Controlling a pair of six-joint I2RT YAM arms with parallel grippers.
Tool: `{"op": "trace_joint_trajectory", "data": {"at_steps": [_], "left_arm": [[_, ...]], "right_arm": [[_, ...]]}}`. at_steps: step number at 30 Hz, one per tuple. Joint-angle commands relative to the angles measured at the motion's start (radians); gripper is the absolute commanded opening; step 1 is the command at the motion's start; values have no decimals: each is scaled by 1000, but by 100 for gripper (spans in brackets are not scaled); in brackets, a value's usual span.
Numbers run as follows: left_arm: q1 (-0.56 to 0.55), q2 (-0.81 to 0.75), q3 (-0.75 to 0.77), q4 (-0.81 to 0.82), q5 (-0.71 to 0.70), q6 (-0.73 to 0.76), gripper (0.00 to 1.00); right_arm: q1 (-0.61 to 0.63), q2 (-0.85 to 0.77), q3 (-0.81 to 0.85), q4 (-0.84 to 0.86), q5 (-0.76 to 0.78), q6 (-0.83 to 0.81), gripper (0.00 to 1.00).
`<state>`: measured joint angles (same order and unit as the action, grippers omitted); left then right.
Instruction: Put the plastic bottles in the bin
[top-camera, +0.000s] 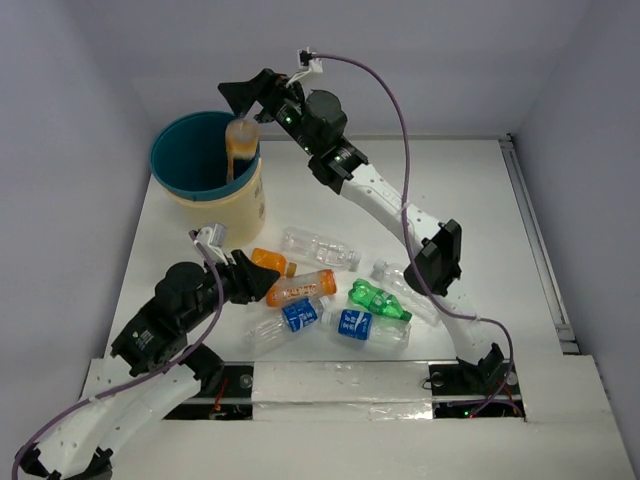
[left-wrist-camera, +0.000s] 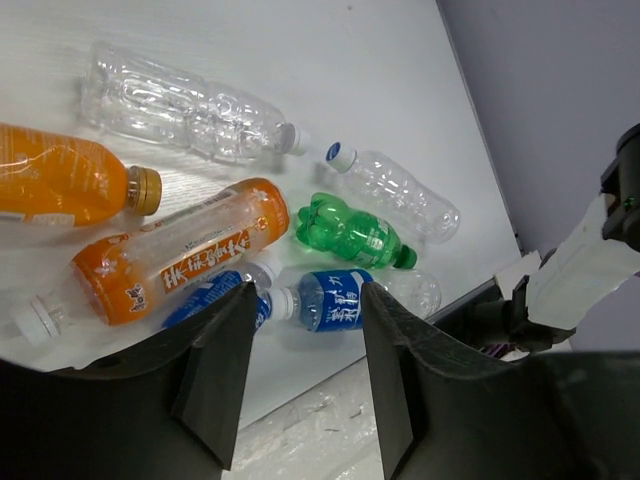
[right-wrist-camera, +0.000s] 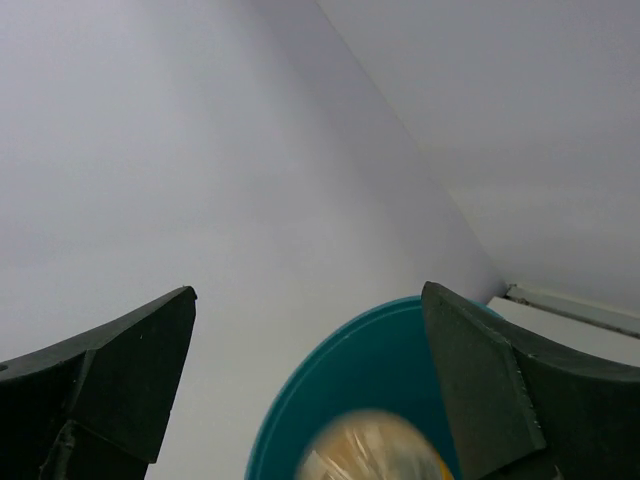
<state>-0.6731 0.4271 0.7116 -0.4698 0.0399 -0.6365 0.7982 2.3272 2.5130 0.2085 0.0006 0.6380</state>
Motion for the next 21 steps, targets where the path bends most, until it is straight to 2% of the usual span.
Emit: {"op": "trace_joint_trajectory", "data": {"at_steps": [1,6,7,8,9,10,11,12,13,14,16,17,18,21], "left_arm": [[-5,47,35,7,12,6,43],[-5,163,55,23,57,67,46],[-5,186,60,26,67,75,46],[-5,228,69,31,87,93,46],[-5,248,75,30,92,103,46],[-5,268,81,28,98,113,46],[-5,306,98,25,98,127,46],[-5,324,107,8,97,141,46],[-5,349,120,-3,97,173,46],[-14,395,147,-16,97,190,46],[-23,450,175,-55,104,245,46],[-38,478,189,-73,103,264,47],[-49,537,212,-104,85,274,47],[-127,643,236,-153,34,288,47]], "right_arm": [[13,-112,-19,28,9,-84,100],[13,-241,-147,-12,9,-156,100],[13,-273,-225,-20,9,-193,98],[13,-360,-282,-26,9,-213,89],[13,-414,-430,-23,15,-251,79],[13,-472,-516,-17,24,-270,65],[13,-597,-601,-6,35,-290,31],[13,-661,-684,-9,61,-305,19],[1,-722,-760,-17,74,-322,11],[1,-844,-908,-32,84,-327,5],[-8,-961,-1047,-47,105,-334,5],[-8,-1017,-1173,-63,119,-334,6],[-8,-1122,-1230,-69,137,-333,8],[-8,-1265,-1415,-96,195,-317,15]]}}
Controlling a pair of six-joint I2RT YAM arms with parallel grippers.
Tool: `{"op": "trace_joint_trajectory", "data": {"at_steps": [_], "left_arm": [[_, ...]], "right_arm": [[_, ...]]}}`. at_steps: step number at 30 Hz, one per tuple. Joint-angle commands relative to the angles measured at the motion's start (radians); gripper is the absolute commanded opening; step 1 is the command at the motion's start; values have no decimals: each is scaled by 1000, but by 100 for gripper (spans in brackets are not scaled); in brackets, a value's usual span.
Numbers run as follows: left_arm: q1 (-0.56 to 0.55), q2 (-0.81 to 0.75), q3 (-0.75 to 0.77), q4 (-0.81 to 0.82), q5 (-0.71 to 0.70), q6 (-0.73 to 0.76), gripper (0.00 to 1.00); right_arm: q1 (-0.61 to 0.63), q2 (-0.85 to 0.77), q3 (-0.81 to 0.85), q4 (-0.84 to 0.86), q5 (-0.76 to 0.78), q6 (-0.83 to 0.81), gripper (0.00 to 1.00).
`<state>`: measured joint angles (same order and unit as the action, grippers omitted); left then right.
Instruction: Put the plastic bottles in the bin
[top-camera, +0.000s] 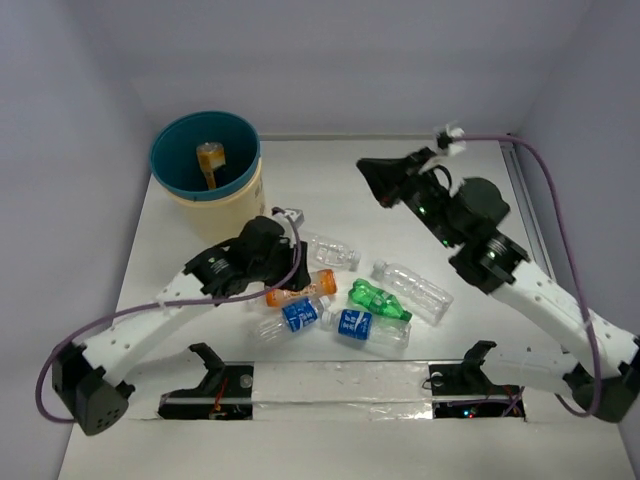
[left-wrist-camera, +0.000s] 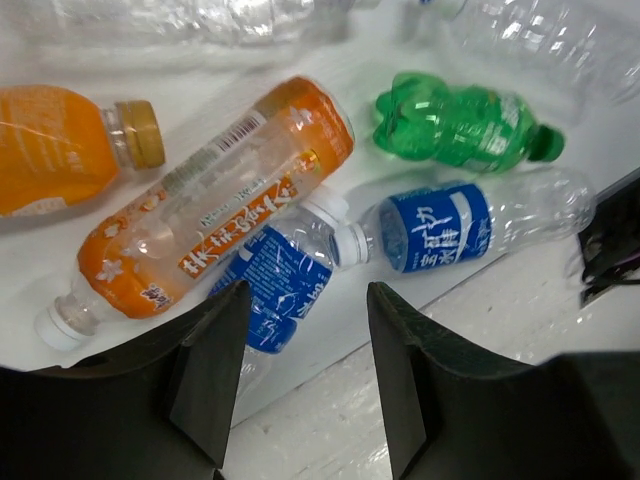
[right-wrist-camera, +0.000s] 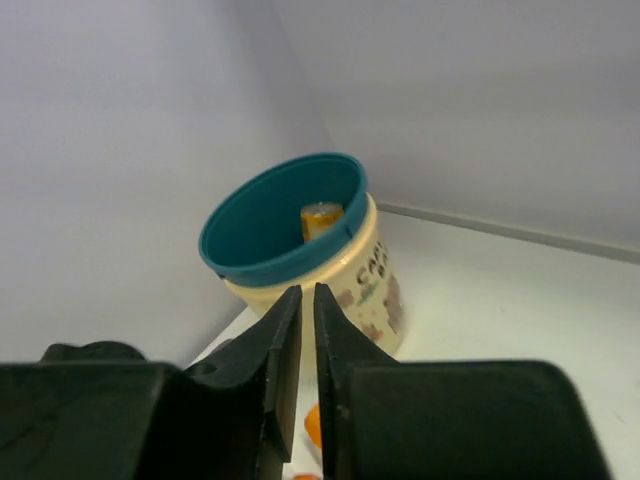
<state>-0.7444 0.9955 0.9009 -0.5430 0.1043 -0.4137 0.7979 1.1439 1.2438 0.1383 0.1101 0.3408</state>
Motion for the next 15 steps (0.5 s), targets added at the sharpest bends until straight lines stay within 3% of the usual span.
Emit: {"op": "trace_joint_trajectory", "data": {"at_steps": [1,4,5,8,15], "left_arm": [[-78,100,55,-93,-46,64,47],[-176,193,76,-161,-95,50,55],[-194,212,79,-178,-118,46,56],[-249,270,76,-225,-176,21,63],[-259,290,26,-219,-221,-31,79]], "right_arm": [[-17,-163,-183,-38,103,-16,18],[-17,-269,-309,-69,143,3,32],[-26,-321,-334,-81,151,7,42],[-26,-390,-406,-107,149,20,59],[-26,-492,-503,-120,91,29,73]]}}
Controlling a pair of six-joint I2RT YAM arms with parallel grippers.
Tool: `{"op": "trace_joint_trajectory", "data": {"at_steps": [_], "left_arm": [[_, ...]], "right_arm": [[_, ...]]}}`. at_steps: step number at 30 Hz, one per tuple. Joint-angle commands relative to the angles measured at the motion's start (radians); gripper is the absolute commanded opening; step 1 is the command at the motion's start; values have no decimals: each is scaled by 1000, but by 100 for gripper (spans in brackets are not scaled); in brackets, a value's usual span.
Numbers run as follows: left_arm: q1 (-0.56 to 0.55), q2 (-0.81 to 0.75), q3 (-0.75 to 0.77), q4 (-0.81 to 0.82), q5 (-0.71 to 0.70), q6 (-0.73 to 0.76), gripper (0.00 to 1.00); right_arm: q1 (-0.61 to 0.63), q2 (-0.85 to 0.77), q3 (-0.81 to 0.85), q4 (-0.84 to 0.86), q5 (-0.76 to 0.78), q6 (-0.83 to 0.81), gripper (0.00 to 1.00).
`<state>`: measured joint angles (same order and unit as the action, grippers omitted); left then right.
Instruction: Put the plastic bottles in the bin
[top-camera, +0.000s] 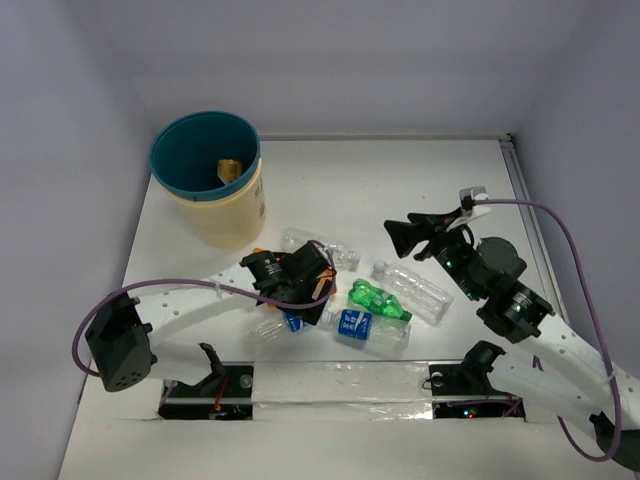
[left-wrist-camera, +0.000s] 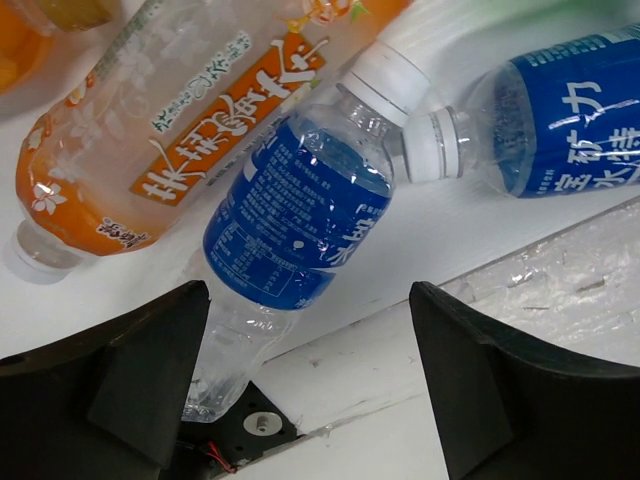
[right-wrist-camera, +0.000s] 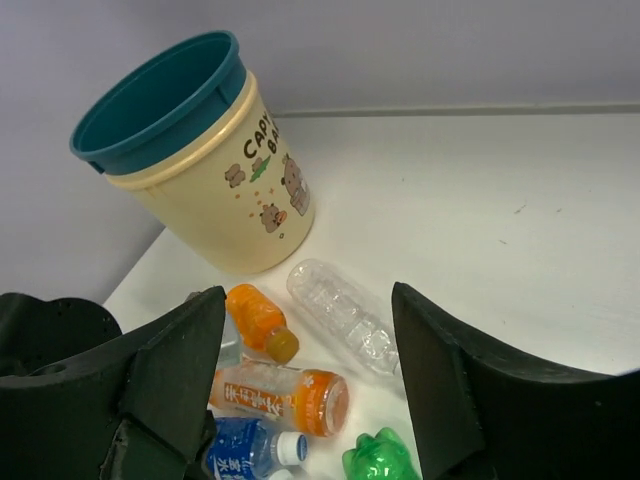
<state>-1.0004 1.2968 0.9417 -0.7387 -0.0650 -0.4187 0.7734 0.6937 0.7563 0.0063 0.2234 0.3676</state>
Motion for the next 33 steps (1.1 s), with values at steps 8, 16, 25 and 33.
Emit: {"op": "trace_joint_trajectory", "data": {"at_steps": [8,16,25,33], "left_arm": [[-3,55,-32,16,-42,3,83],[-3,88,-40,36,-30,18,84],[-3,148,-58,55,17,38,82],[-3,136,-73,56,21,29,58]], "right_arm": [[-2,-83,-51,-2,-59,13,76],[-2,-85,-83,-2,-91,33,77],[-2,-76,-110,-35,-114,45,83],[-2,-69,-115,-72,-150,45,87]]}}
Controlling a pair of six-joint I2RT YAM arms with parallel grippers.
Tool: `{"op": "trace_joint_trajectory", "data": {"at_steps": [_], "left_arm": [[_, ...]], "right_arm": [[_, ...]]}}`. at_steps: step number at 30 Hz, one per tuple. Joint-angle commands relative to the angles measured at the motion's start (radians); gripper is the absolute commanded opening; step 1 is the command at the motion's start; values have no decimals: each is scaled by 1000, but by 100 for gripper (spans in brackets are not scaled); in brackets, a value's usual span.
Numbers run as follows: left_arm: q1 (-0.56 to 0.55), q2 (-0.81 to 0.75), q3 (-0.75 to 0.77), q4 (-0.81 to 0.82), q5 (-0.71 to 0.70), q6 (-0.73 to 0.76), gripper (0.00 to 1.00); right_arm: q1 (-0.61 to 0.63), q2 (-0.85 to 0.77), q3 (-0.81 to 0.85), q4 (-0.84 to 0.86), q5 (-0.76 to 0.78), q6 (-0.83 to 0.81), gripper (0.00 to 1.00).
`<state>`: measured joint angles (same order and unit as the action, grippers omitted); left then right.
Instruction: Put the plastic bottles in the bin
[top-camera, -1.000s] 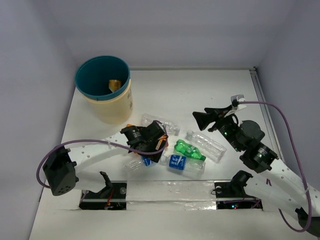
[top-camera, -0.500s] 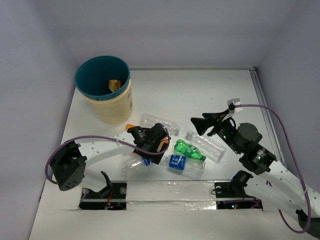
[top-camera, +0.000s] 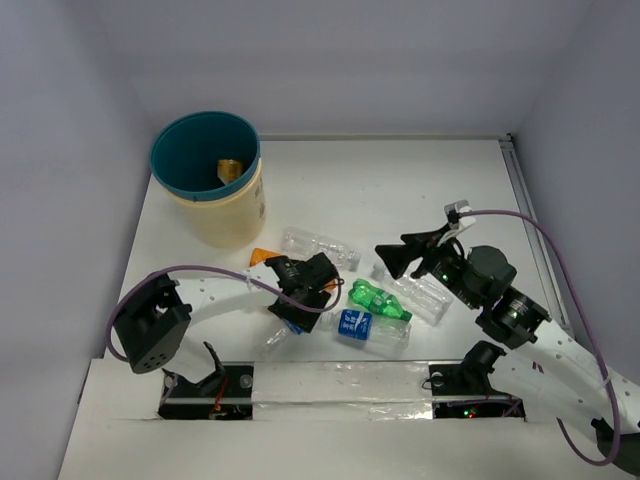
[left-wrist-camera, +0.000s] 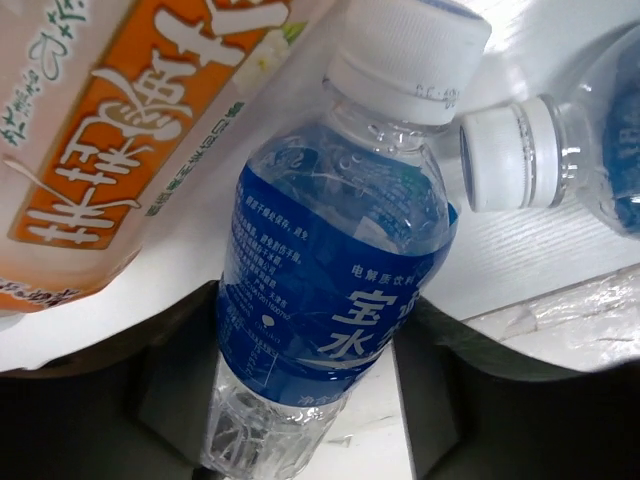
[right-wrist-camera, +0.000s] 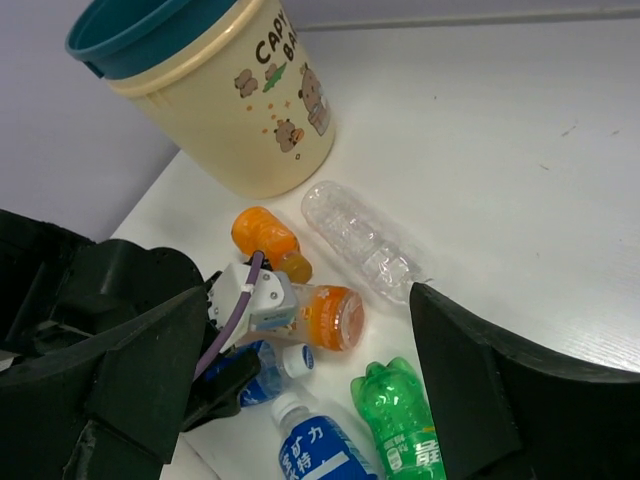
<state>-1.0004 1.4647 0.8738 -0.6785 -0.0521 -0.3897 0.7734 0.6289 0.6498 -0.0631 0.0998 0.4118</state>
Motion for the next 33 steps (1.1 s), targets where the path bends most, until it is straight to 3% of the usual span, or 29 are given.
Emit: {"op": "trace_joint_trajectory", "data": {"at_steps": [1,5,6,9,13,17,21,23,28,33], "left_arm": [[-3,-36,-6,-6,8,-3,49],[-3,-70,1,-24,26,-14,33],[-3,-95,14,-38,31,-17,32],[-3,-170,45,-59,43,-32,30],[-3,-268,140,-108,76,-58,30],[-3,-345,269,-127,71,-80,30],[12,-374,407,-90,-18,-75,32],[42,-366,479,-52,-46,-51,32],[129,-348,617,114,-113,20,33],[273,-378,651,313,-152,22,35]], "right_arm": [[-2,-3,-9,-7,-38,1,87],[-2,12,-16,-18,-90,8,73],[-2,23,-19,-20,-139,12,62],[-2,43,-38,-17,-195,24,41],[-2,84,-110,42,-317,61,39],[7,114,-124,-27,-336,55,45],[67,150,-107,-78,-339,59,61],[108,179,-72,-131,-290,56,64],[251,276,13,-246,-149,42,79],[348,414,115,-369,-16,36,93]]}}
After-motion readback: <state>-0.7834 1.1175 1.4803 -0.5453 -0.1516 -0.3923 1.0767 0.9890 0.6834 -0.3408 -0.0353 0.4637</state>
